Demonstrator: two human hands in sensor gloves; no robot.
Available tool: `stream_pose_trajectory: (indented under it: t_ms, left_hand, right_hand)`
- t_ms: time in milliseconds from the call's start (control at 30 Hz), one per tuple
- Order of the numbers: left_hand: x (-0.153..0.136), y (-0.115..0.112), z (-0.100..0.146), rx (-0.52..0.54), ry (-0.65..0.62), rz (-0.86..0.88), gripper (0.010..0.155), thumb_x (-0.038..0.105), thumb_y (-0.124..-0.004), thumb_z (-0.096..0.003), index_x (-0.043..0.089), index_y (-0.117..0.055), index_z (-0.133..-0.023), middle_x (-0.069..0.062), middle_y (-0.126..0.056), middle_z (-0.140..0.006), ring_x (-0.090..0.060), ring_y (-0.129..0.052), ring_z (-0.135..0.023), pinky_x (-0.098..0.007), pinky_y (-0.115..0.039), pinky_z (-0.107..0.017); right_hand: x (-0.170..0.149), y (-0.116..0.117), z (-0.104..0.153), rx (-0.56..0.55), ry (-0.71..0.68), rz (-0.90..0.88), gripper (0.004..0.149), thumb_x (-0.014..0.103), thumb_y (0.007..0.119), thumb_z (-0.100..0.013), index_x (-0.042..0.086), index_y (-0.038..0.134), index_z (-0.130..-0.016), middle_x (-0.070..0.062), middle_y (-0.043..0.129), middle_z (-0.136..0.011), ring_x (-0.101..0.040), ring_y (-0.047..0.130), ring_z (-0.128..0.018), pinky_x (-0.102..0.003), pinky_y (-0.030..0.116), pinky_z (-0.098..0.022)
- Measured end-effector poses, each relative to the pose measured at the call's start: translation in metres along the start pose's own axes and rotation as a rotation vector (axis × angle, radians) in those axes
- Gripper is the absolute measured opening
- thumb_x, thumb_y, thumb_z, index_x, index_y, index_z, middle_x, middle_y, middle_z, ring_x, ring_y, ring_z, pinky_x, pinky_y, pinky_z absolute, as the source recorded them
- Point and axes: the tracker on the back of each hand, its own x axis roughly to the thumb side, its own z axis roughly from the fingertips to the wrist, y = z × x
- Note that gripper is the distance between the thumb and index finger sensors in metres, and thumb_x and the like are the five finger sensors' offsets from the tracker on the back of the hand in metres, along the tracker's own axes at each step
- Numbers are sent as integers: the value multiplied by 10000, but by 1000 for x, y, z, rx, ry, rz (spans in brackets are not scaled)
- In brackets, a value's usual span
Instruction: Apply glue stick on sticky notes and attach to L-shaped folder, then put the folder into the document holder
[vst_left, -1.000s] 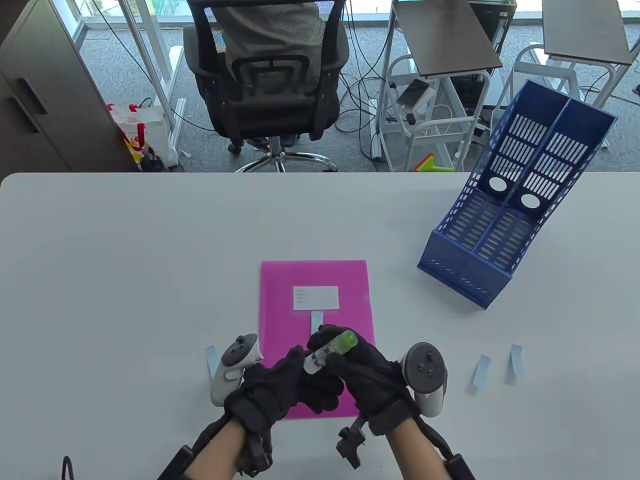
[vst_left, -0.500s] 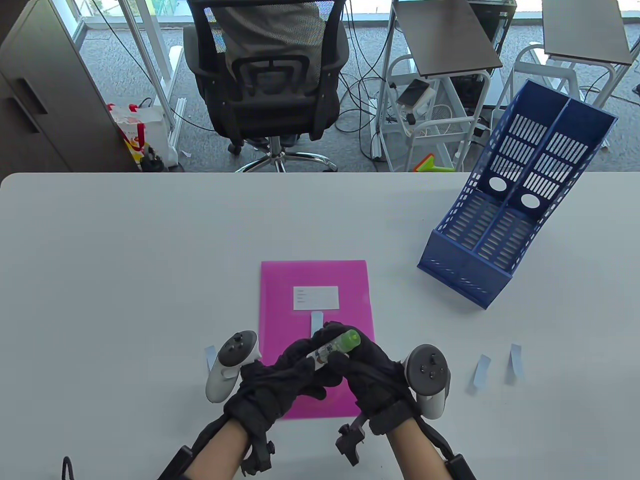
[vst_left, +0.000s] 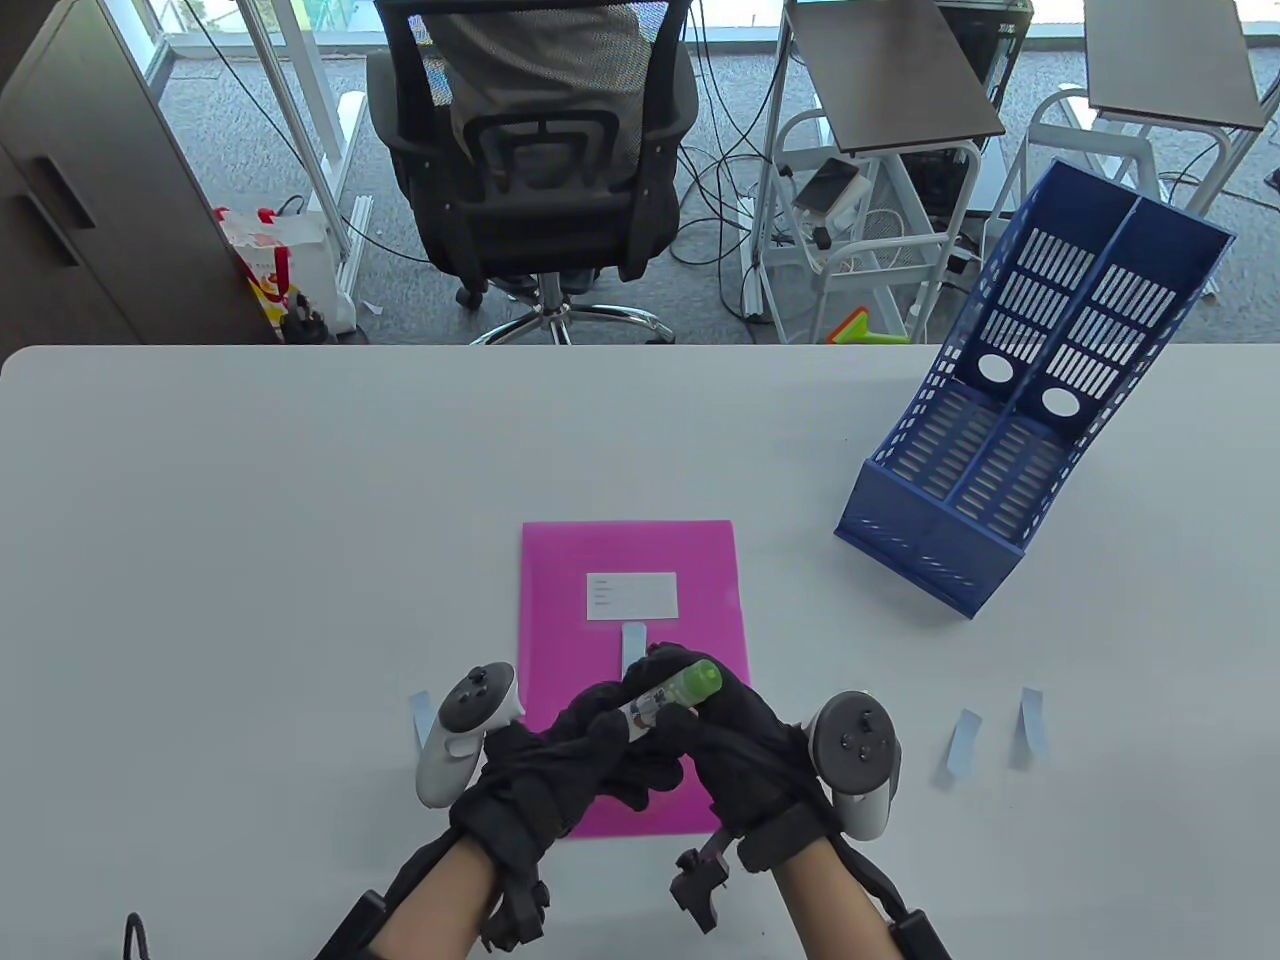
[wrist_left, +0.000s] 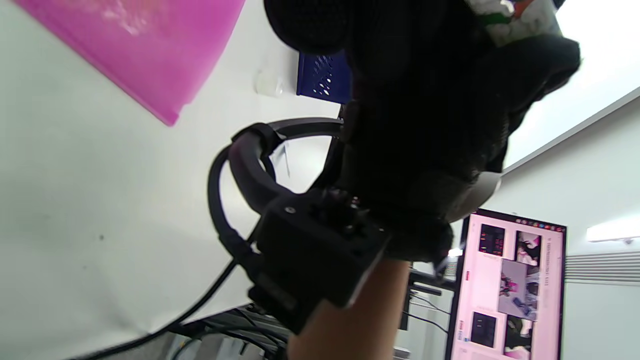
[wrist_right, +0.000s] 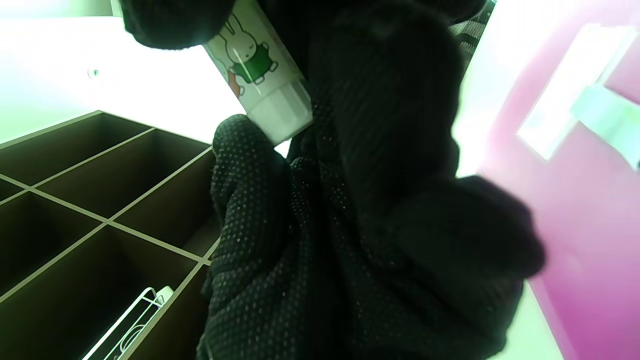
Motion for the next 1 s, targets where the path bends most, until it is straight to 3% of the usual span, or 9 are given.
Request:
stream_pose_trajectory:
  t_ms: [167, 267, 367, 433, 500, 633, 733, 867, 1000]
  left_hand:
    - [1, 2, 3, 45, 16, -60, 608, 560, -667, -511, 548, -294, -992, 308, -598, -1114, 117, -755, -990, -205, -711, -762]
    - [-5, 2, 0, -23, 4, 49, 646, 670, -598, -511, 413, -355, -1051, 159, -641, -1126, -6, -793, -981, -263, -711, -738]
    - [-15, -3, -2, -73, -12, 254, 670, 680, -457, -495, 286, -550, -1028, -18, -796, -1006, -162, -908, -817, -331, -742, -634]
    - [-11, -1, 0, -18, -1, 215, 634, 646, -430, -513, 245, -632, -961, -38, -892, -846, -160, -969, -648, -315, -773, -543]
    - [-6, 3, 1, -12, -2, 116, 620, 637, -433, -521, 237, -647, -943, -3, -924, -781, -113, -988, -586, -285, -793, -510]
    - [-7, 1, 1, -25, -13, 148, 582, 632, -478, -528, 296, -540, -998, 40, -844, -898, -71, -944, -711, -262, -767, -605]
    - [-5, 0, 0, -23, -2, 104, 575, 587, -519, -545, 335, -366, -1038, 105, -710, -1022, 6, -870, -847, -242, -729, -708]
    - [-1, 3, 2, 42, 11, 21, 582, 536, -571, -549, 293, -363, -1036, 113, -723, -1050, 35, -895, -873, -191, -782, -681]
    - [1, 5, 5, 92, 23, -44, 600, 509, -630, -538, 353, -316, -1024, 170, -635, -1115, 64, -821, -959, -172, -770, -715]
  right_hand:
    - [-1, 1, 0, 4, 9, 0, 535, 438, 687, -506, 278, 614, -1011, -11, 763, -1015, -291, 546, -1085, -635, 458, -746]
    - [-2, 2, -1, 32, 13, -32, 534, 437, 689, -507, 278, 614, -1012, -16, 765, -1016, -292, 544, -1087, -639, 452, -747]
    - [-2, 4, -1, 55, 12, -21, 535, 435, 691, -506, 279, 617, -1012, -14, 766, -1017, -292, 546, -1088, -642, 451, -746]
    - [-2, 6, -1, 63, 18, -14, 536, 436, 690, -506, 280, 616, -1013, -12, 769, -1016, -295, 546, -1088, -644, 451, -745]
    - [-2, 6, -1, 65, 19, -23, 535, 438, 688, -506, 284, 615, -1013, -12, 767, -1018, -293, 546, -1088, -643, 449, -747]
    - [-2, 5, -1, 54, 16, -15, 536, 437, 687, -505, 285, 613, -1013, -11, 765, -1019, -290, 545, -1089, -642, 449, -747]
    - [-6, 2, -1, 33, 27, 3, 537, 436, 687, -505, 279, 614, -1013, -16, 767, -1017, -290, 541, -1089, -640, 447, -746]
    - [-7, 1, 0, 19, 34, 12, 538, 436, 688, -505, 276, 615, -1013, -15, 765, -1017, -287, 539, -1090, -635, 449, -748]
    - [-9, 2, -1, 21, 42, 6, 537, 432, 690, -504, 281, 612, -1014, -12, 761, -1021, -286, 537, -1092, -635, 448, -749]
